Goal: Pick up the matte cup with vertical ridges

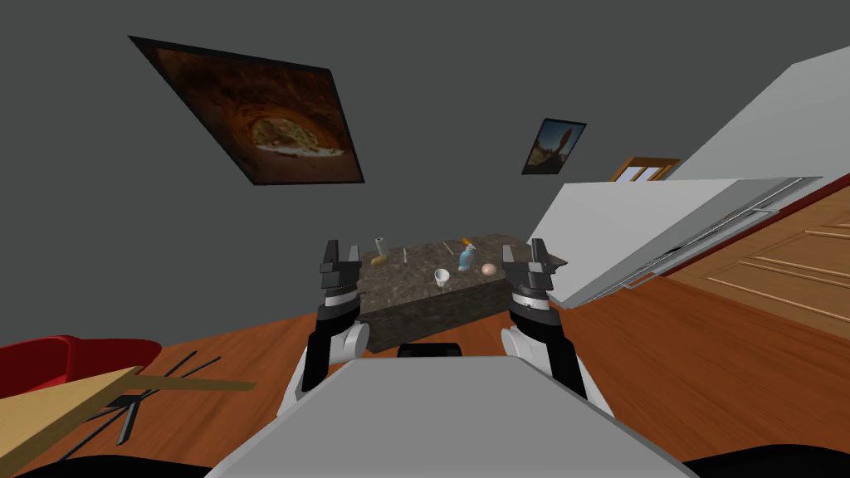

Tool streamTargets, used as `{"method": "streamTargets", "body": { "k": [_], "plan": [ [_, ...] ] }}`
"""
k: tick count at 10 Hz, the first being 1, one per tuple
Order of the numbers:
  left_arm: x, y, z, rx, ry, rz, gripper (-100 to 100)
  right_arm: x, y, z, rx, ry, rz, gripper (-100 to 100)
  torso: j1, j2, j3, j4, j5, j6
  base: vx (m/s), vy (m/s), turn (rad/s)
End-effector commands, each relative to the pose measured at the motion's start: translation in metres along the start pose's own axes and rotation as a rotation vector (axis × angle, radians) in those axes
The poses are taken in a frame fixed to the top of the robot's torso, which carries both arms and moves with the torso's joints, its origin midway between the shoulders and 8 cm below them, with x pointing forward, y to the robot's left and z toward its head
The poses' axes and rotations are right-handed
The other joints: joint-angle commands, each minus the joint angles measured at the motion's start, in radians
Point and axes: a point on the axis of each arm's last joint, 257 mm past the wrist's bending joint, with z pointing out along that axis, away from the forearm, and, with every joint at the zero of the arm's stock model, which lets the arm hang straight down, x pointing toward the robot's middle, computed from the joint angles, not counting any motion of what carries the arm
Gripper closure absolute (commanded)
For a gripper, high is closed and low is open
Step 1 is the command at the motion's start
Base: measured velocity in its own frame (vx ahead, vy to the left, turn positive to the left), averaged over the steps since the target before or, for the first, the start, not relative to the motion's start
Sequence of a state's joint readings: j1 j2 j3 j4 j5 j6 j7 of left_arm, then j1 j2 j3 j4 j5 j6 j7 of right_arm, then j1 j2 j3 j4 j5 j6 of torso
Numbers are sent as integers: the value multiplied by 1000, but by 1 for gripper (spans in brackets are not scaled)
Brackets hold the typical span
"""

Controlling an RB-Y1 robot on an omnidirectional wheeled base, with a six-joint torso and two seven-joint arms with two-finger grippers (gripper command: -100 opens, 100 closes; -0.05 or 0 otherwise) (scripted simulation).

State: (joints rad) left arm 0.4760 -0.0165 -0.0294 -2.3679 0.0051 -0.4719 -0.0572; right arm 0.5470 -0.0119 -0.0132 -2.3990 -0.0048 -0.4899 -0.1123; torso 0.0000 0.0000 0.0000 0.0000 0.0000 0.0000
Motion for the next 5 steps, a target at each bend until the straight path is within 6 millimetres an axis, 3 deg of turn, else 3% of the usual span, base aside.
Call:
{"method": "streamTargets", "body": {
  "k": [1,5],
  "plan": [
    [0,0,0,0,0,0,0,3,-4,-1,12,30,-16,-100,0,0,0,0,0,0,-2,3,16],
    [0,0,0,0,0,0,0,13,-24,-9,74,139,-94,-100,0,1,0,0,0,0,-8,12,34]
  ]
}}
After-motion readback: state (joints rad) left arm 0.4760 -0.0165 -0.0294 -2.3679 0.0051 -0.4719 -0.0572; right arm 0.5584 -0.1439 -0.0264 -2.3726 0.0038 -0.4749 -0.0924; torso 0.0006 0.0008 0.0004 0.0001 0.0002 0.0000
